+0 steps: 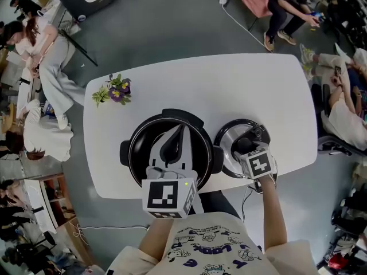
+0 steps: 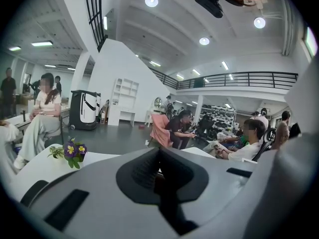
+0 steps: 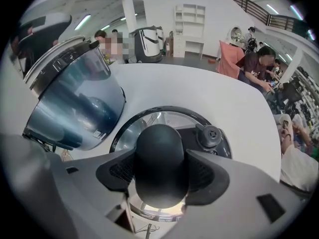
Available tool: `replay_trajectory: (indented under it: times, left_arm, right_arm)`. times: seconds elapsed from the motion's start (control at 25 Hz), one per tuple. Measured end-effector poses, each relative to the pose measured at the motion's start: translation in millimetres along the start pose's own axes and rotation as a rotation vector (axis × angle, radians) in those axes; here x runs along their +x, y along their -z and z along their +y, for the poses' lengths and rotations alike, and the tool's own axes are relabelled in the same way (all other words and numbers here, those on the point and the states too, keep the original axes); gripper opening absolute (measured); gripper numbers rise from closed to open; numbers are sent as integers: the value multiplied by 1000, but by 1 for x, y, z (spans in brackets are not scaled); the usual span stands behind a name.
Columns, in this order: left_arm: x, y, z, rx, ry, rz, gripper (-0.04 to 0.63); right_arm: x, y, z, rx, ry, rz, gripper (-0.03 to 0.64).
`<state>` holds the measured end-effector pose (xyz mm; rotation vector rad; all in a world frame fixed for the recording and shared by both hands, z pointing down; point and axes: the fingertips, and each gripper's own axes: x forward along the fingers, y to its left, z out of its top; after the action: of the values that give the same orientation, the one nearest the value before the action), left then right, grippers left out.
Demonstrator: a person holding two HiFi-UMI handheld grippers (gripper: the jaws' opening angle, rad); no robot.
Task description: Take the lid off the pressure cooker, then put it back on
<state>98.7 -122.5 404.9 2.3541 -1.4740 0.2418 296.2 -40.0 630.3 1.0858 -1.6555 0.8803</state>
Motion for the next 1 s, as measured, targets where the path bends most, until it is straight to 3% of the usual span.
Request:
replay_trajectory:
  times: [0.16, 0.32, 0.4, 0.52, 0.72, 0.84, 1.0]
  left_arm:
    - [-2, -1, 4, -2, -4, 0, 14]
    - [-4, -1, 7, -9, -10, -2, 14]
    - [-6, -1, 9, -12, -12, -3, 14]
    - [-8, -1, 10, -16, -13, -4, 14]
    - [-15, -2, 14, -24, -20, -9, 14]
    - [-17, -2, 18, -27, -27, -14, 14]
    - [-23, -2, 21, -28, -37, -18, 14]
  right_arm:
    - [3, 3, 11, 43, -42, 90, 310]
    - [4, -2, 16, 21, -72, 138, 313]
    - [5, -3, 13, 13, -65, 134, 314]
    - [5, -3, -6, -33, 16, 119, 314]
    - [0, 0, 16, 5, -67, 99, 301]
    - [2, -5, 1, -56, -7, 73, 299]
    - [3, -3, -1, -59, 1, 68, 298]
